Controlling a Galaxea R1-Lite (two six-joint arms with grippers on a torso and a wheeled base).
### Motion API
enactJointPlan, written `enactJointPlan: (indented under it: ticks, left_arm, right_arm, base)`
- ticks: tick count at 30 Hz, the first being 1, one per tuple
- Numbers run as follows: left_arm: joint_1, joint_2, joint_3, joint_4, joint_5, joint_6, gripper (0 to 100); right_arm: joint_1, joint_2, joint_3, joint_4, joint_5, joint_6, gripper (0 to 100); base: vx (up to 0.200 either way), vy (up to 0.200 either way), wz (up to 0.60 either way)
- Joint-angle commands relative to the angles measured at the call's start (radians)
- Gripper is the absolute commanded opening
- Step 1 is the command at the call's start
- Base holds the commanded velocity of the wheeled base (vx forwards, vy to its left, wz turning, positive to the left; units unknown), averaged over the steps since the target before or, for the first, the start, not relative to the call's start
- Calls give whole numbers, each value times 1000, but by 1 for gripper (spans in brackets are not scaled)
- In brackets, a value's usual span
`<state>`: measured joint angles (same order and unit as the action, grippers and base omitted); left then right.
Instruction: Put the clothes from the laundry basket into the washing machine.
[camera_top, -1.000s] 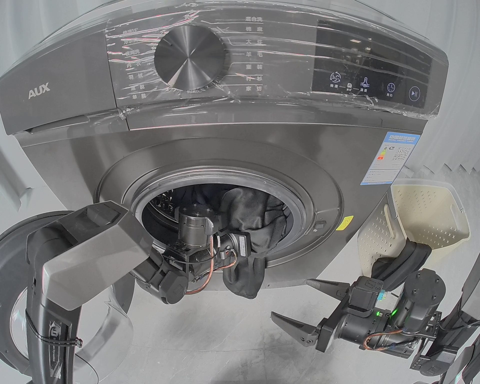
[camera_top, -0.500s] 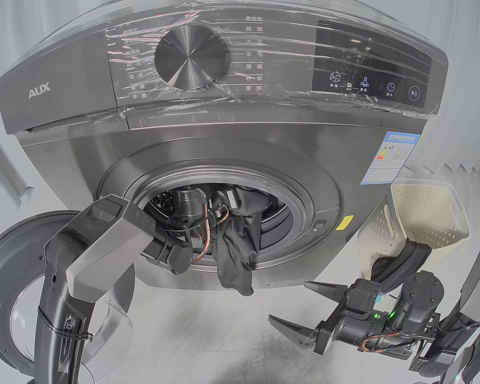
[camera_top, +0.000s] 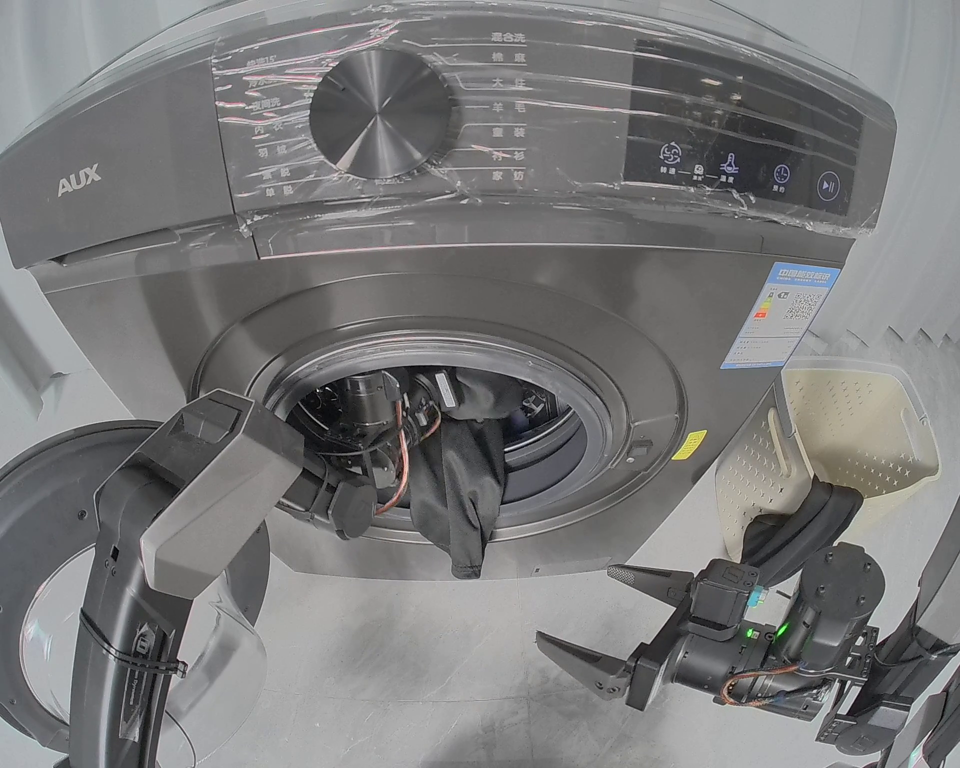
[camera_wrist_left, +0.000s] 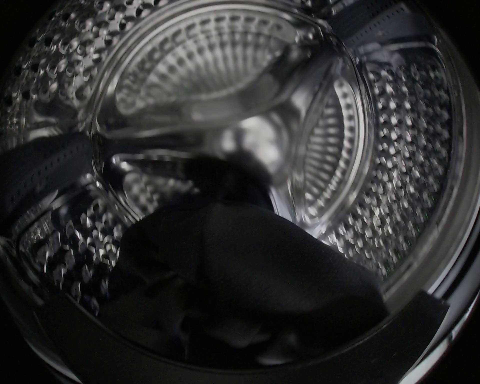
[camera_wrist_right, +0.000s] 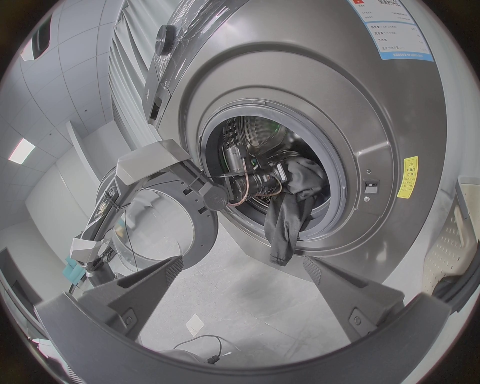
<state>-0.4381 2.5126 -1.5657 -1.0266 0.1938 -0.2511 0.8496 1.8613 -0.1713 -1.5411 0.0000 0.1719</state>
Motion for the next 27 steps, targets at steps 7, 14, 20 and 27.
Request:
enactJointPlan:
  ticks: [7,14,20,27]
  left_arm:
    - [-65,-248,375,168,-109,33,100]
    - [-94,-285,452,218,-139,50,100]
    - [-125,-221,478,214,-139,53,100]
    - [-116,-124,421,203,-131,76,100]
  right_arm:
    - [6,-1,-1,-1,-2,0,100]
    - [16,1,-2,-1,-3,3,100]
    - [22,1,-1,-1,-3,9,100]
    - [22,-2,-1,-1,-2,9,100]
  base:
    - [0,0,0]
    - [0,0,0]
    - [0,0,0]
    - [0,0,0]
